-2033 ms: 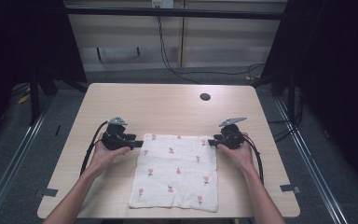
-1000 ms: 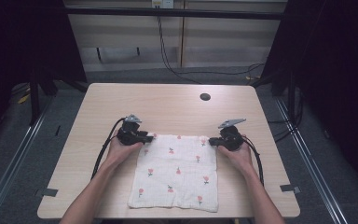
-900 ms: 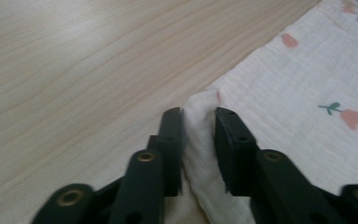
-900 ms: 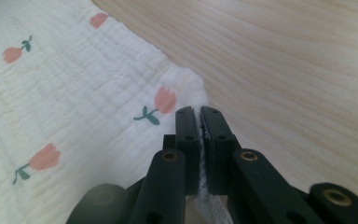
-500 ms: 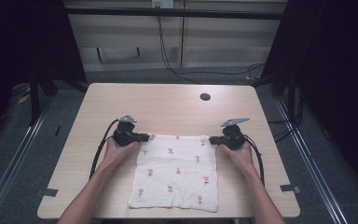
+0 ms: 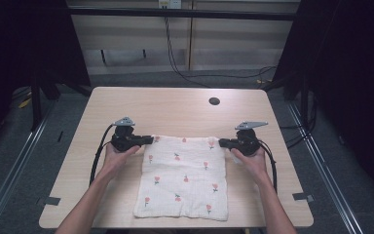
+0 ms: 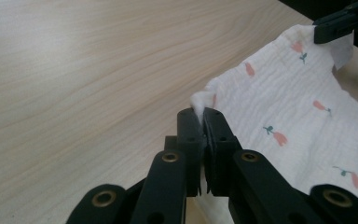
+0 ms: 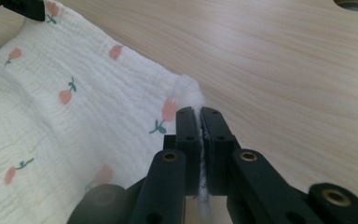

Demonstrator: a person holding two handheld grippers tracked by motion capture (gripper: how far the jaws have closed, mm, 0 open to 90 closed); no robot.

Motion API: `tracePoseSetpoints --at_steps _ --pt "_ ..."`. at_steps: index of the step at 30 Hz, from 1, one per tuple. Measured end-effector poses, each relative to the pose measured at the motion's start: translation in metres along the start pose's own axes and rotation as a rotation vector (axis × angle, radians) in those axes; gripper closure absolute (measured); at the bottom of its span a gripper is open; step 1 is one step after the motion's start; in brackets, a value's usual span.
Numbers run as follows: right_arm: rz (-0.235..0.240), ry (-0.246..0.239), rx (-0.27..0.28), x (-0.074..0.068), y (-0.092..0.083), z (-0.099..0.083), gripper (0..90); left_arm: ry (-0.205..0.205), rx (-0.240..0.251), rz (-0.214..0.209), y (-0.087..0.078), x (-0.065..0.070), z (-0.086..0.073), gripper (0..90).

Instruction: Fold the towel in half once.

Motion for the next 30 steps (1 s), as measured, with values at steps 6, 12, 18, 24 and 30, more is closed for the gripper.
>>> tracePoseSetpoints --at_steps 6,12,18,24,30 --pt "0.006 -0.007 0.032 -0.005 -0.011 0.006 86.6 0.015 0.018 -0.003 -0.005 0.006 0.007 86.5" --pt "0.009 -0.022 0.061 -0.018 -0.029 0.011 86.6 0.027 0.058 -0.030 -0.024 0.015 0.013 86.5" --pt "0.048 -0.026 0.095 -0.032 -0.038 0.016 86.6 0.038 0.085 -0.053 -0.039 0.026 0.016 86.5" --pt "0.060 -0.070 0.077 -0.046 -0.044 0.013 86.6 0.081 0.076 -0.067 -0.046 0.037 0.011 86.5" --pt "0.078 -0.092 0.052 -0.058 -0.053 0.004 86.6 0.088 0.066 -0.079 -0.054 0.043 0.003 86.6"
Point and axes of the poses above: each handheld gripper's, and its own axes: y roughly forward along the jaws, z roughly out of its top, x roughly to its right, the point moved 10 cm from there along y, roughly forward along the jaws, and after that the axes turned 6 degrees about z, right-handed, at the moved point
